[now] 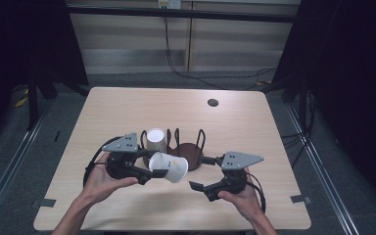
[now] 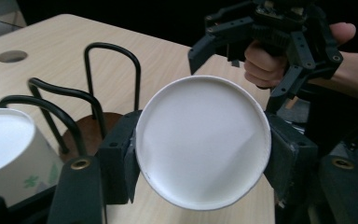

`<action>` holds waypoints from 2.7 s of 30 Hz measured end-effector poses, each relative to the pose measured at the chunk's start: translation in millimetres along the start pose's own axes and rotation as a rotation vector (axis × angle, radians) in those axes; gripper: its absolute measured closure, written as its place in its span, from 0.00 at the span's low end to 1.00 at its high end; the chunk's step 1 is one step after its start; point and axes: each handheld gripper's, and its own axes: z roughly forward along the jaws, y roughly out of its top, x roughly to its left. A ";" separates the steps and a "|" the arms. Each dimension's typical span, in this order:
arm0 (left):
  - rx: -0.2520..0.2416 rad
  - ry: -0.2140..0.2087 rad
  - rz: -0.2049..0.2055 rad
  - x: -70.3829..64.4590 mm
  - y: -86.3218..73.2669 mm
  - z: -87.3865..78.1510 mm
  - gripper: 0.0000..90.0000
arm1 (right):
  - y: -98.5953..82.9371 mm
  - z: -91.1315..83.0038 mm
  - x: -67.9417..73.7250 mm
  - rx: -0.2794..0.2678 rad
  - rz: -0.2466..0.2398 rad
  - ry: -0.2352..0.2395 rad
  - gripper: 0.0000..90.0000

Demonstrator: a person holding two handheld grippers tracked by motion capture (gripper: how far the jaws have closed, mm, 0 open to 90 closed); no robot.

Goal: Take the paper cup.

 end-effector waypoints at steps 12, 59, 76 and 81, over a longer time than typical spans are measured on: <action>0.027 -0.038 -0.009 -2.5 -1.0 7.1 0.41 | 4.1 22.5 2.2 -0.013 -0.024 0.048 0.15; 0.005 -0.098 -0.013 -6.6 1.8 13.5 0.30 | 1.5 32.4 11.6 0.026 -0.101 0.107 0.31; 0.034 -0.036 0.009 -6.0 2.7 6.6 0.20 | 1.4 18.9 4.3 0.022 -0.075 0.088 0.32; 0.023 -0.010 0.058 -5.3 2.8 3.6 0.25 | 1.4 15.3 0.9 0.030 -0.055 0.083 0.32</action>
